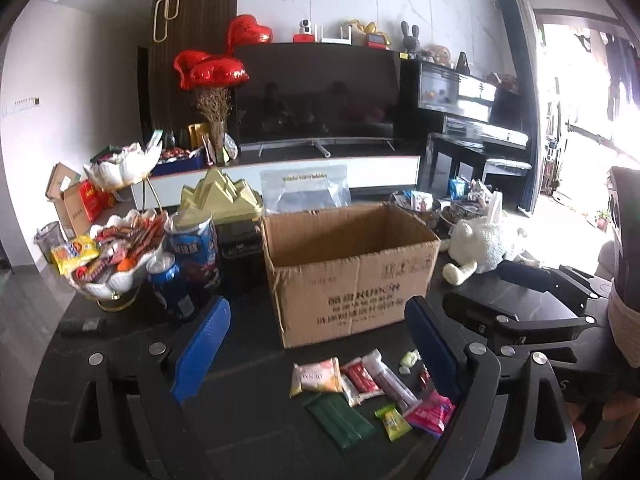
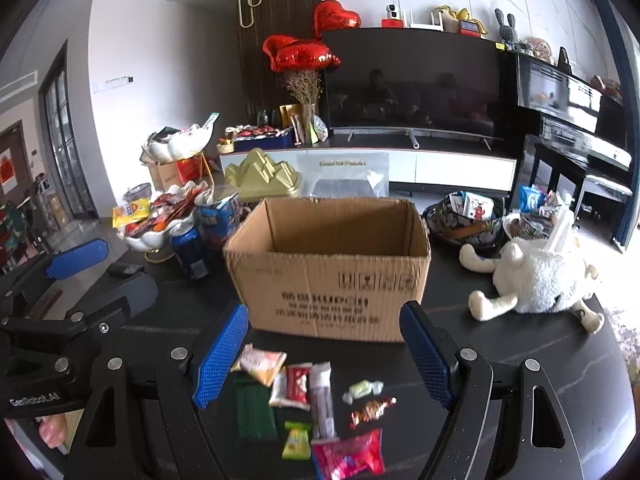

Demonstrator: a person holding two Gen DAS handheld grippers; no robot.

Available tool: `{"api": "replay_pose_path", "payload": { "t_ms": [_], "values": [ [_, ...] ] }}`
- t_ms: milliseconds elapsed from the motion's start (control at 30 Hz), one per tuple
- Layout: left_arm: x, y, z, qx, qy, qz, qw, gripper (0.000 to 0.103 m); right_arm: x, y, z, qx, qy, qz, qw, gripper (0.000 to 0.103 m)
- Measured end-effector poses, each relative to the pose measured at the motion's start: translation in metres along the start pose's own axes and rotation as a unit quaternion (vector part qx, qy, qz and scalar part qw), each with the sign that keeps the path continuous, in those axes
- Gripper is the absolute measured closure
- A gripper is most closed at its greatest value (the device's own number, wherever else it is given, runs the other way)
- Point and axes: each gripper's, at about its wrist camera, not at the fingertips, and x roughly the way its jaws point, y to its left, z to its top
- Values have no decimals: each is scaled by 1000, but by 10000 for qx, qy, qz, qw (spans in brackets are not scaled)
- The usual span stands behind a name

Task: Organize snacks
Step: 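Move both open tools back down toward the remaining snacks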

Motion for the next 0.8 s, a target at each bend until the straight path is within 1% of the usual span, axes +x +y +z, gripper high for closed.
{"api": "replay_pose_path", "payload": {
  "t_ms": [33,367,500,667,800],
  "values": [
    [-1,-1,-3,-8,22,6,10000,12,-2,0,-3,9,9,-13,10000,17],
    [0,-10,-46,-1,347,155,9993,8,-8,-6,-42,220,265,-116,9993,17],
    [10,-11,-62,-73,622,91,9980,8,-6,-11,-61,380,340,-216,9985,17],
    [20,-17,-76,11,739,213,9970,8,2,-23,-81,728,547,-283,9954,16],
    [35,-20,-88,-35,992,139,9950,8,13,-31,-97,962,746,-272,9922,17]
  ]
}}
